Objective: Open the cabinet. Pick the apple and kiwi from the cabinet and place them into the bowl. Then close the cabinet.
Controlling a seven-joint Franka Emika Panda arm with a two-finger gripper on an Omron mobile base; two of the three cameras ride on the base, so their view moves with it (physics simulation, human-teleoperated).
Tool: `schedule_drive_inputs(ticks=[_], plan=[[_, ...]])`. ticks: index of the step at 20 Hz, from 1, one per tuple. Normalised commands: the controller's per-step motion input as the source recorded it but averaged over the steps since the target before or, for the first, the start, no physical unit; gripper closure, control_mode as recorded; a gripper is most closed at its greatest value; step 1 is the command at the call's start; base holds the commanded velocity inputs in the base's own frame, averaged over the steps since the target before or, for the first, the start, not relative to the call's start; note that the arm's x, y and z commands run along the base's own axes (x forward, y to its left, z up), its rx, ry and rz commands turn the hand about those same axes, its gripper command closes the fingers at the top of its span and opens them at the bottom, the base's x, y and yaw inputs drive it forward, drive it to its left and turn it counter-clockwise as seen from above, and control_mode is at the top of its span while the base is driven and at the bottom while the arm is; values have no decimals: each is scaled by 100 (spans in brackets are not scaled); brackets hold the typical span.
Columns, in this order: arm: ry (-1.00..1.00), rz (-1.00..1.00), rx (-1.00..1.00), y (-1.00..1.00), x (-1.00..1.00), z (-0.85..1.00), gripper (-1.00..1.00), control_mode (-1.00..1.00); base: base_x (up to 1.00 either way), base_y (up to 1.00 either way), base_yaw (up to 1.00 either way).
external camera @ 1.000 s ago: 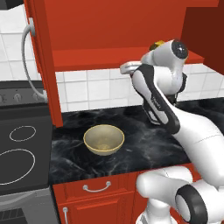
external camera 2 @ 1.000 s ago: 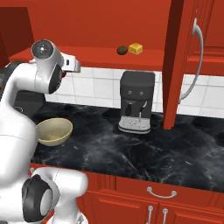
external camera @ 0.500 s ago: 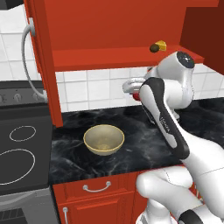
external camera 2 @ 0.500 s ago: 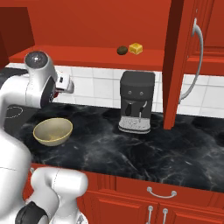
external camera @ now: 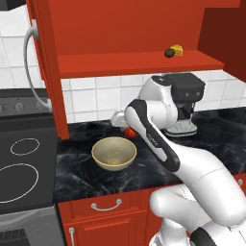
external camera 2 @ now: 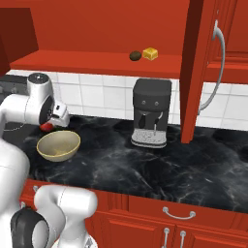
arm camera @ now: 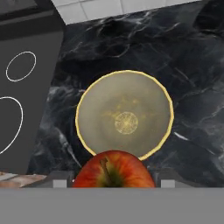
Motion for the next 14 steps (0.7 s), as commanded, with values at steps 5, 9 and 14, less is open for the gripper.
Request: schedule_drive_inputs(ticks=[5, 9, 14], plan=[[16, 0, 1, 25, 44, -82, 100, -100, 0, 0, 0], [1, 0, 0, 0, 60, -28, 100, -100, 0, 0, 0], [0, -1, -1, 4, 76, -21, 100, -100, 0, 0, 0]])
